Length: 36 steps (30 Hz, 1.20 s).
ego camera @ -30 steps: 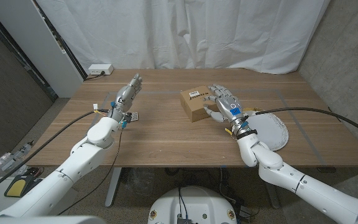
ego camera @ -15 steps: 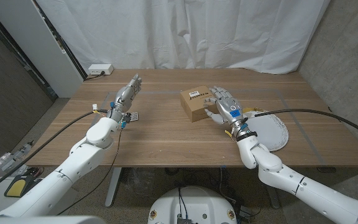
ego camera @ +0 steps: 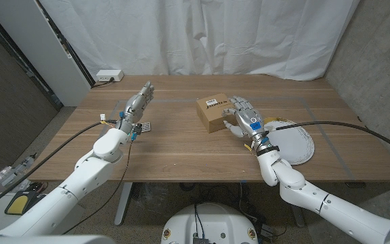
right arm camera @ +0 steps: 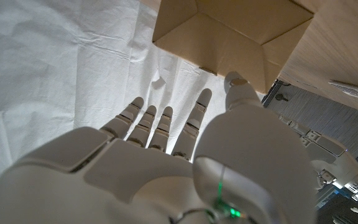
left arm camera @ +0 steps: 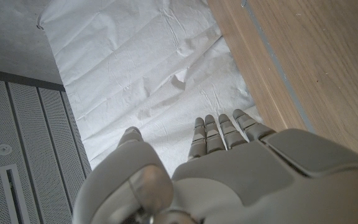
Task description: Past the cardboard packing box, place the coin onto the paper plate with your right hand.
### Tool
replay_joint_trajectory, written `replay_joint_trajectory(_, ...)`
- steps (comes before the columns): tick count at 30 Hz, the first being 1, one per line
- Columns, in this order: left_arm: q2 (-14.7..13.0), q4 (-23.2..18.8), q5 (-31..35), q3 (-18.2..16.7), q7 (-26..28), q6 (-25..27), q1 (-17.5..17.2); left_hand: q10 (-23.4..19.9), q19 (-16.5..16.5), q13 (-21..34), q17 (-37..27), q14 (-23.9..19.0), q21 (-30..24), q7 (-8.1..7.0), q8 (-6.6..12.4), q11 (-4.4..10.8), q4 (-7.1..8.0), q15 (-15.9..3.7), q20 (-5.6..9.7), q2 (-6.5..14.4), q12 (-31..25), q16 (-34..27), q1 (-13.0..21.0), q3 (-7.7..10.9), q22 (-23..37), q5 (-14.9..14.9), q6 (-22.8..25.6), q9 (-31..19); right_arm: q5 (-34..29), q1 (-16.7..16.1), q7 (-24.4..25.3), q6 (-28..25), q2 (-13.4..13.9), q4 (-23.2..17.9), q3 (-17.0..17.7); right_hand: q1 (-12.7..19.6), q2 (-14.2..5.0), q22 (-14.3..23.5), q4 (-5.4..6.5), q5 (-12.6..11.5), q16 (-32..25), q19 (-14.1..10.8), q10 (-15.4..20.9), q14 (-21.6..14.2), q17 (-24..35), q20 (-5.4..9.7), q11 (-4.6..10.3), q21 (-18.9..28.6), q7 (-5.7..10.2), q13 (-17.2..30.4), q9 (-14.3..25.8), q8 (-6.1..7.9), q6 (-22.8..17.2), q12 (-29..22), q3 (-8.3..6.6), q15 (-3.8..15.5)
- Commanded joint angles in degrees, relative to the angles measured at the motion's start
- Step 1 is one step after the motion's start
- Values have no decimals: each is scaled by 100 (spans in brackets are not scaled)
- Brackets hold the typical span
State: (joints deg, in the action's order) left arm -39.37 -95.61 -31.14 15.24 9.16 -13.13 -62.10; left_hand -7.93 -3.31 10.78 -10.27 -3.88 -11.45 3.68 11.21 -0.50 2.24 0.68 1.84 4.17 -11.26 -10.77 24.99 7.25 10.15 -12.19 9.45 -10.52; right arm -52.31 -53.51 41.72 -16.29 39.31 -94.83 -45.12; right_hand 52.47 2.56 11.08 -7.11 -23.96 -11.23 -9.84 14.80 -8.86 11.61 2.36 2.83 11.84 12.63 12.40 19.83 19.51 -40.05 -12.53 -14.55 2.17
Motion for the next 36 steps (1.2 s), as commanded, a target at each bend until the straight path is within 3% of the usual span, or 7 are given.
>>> replay_joint_trajectory(1,-16,-51,5,6,21,69,-11,8,36,11,-26,29,8,12,9,-28,15,16,111,57,-17,5,23,-17,17,2,30,-21,62,139,166,34,-74,252,-91,57,-23,8,11,-37,11,21,-8,21,8,151,2,-1,-1,32,28,37,6,-24,19,14)
replay_joint_trajectory(36,-40,25,-6,48,-19,218,177,17,44,11,-27,39,3,11,11,-27,14,35,107,66,-17,6,29,-34,17,1,36,-21,382,367,416,170,-250,680,-246,89,-121,18,30,-79,-29,-27,96,-60,21,129,31,42,1,40,183,208,-72,-89,28,24)
